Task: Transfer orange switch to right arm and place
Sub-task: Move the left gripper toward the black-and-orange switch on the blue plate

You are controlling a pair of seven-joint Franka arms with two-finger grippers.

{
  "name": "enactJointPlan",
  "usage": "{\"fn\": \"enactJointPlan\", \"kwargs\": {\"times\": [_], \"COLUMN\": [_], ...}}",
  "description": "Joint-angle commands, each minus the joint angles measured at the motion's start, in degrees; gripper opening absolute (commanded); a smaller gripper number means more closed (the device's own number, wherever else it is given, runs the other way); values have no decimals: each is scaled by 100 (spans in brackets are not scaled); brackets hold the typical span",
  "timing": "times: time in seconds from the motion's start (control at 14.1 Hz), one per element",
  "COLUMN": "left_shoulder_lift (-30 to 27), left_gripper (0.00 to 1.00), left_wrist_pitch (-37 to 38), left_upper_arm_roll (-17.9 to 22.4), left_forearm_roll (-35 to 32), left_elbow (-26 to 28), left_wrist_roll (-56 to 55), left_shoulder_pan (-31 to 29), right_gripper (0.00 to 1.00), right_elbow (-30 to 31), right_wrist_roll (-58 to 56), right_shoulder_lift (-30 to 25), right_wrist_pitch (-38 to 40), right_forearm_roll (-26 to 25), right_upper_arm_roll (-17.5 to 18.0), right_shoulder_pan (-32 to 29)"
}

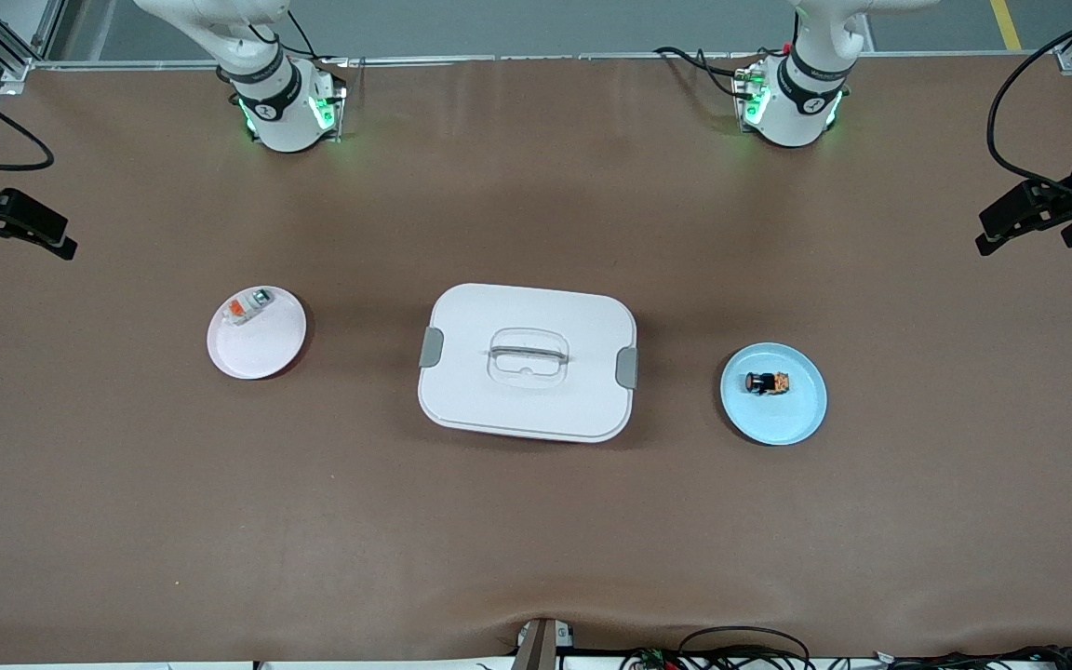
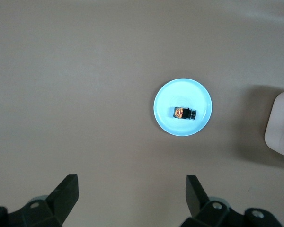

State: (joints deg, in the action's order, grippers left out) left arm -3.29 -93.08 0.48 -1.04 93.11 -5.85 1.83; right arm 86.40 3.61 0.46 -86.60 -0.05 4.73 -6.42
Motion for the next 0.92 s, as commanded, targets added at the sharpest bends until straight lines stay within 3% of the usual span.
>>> {"fn": "enactJointPlan", "kwargs": {"times": [0.0,0.43,0.85], "left_shoulder_lift": [39,153,644], "left_gripper": [100,100,100], "left_wrist_pitch": [124,124,106], "left_upper_arm_roll": [49,57,31], "left_forearm_roll": [130,130,130], "left_elbow": [-135,-126,-73], "left_wrist_roll": [110,57,14], "left_shoulder_pan": [19,19,116], "right_gripper": [100,100,100], "right_elbow": [8,8,-10], "right_wrist_roll": [-218,-273,-264], "right_shoulder_lift": [-55,-55,-29], "right_wrist_pitch": [38,29,11], "right_forearm_roll": [23,23,40], "right_upper_arm_roll": [19,10,-8], "right_shoulder_pan": [-17,-26,-44]}}
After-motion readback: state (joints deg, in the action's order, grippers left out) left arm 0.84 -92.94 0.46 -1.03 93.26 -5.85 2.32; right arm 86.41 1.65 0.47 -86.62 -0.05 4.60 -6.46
